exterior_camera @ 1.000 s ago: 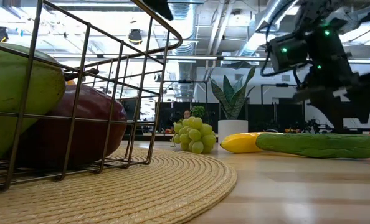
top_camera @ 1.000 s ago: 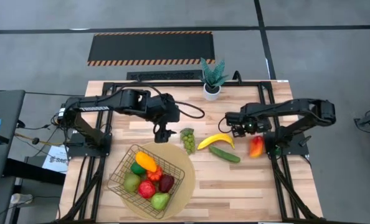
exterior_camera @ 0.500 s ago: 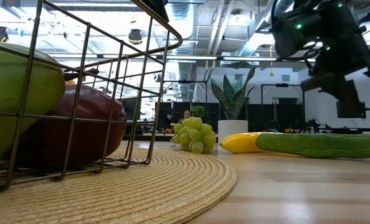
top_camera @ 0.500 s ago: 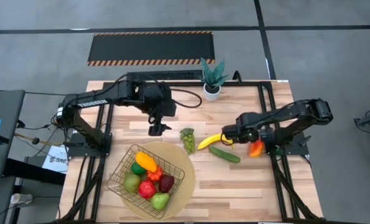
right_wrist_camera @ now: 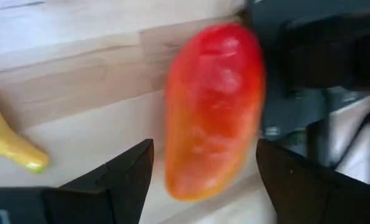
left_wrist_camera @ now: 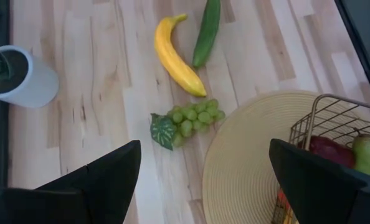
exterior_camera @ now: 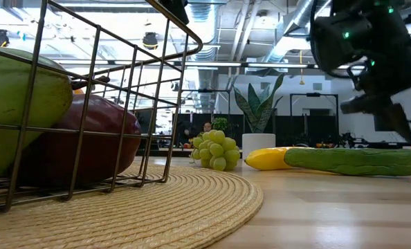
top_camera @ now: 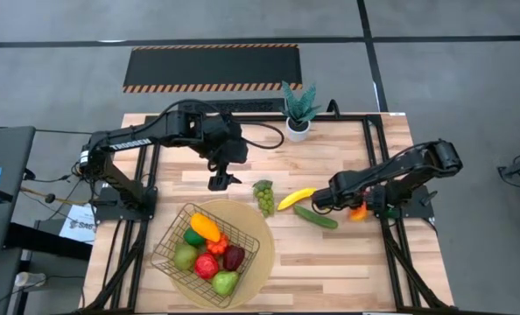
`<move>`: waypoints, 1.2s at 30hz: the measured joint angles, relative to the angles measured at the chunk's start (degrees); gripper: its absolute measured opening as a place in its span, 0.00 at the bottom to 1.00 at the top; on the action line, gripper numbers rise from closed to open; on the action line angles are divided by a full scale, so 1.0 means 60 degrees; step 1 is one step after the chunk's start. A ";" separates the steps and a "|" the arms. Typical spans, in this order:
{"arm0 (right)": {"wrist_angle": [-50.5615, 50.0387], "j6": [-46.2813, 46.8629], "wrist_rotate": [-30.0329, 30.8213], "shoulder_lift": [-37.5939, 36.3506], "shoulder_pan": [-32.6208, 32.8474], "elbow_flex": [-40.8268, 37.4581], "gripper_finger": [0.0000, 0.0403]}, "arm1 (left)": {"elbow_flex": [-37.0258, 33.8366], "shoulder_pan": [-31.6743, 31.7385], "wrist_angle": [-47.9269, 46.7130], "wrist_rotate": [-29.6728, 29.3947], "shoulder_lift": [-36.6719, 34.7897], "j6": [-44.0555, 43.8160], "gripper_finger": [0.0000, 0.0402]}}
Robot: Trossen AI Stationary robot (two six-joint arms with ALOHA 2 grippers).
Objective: Build produce basket
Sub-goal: Put the red mango into the mesh basket
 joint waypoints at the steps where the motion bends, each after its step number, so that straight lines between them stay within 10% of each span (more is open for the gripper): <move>1: 0.0319 0.0111 -0.0050 0.0003 -0.0001 -0.0157 0.75 | 0.0000 0.0000 0.0005 0.0000 0.0000 0.0004 0.84; 13: 0.1569 0.0315 -0.0343 -0.0004 -0.0015 -0.1477 0.74 | 0.0000 -0.0004 0.0029 -0.0007 0.0004 0.0004 0.84; 21: 0.2091 -0.0593 -0.0188 -0.0089 -0.0005 -0.1276 0.50 | -0.0015 0.0278 0.0464 0.1559 -0.0238 -0.0387 0.84; 26: 0.2571 -0.1483 0.1274 -0.0453 -0.0008 -0.0219 0.47 | -0.0011 0.0660 0.0817 0.2894 -0.1082 -0.1271 0.84; 36: 0.6476 -0.5510 0.4580 -0.2154 0.0257 0.1913 0.58 | -0.0011 0.0606 0.3040 0.2347 -0.2468 -0.4500 0.84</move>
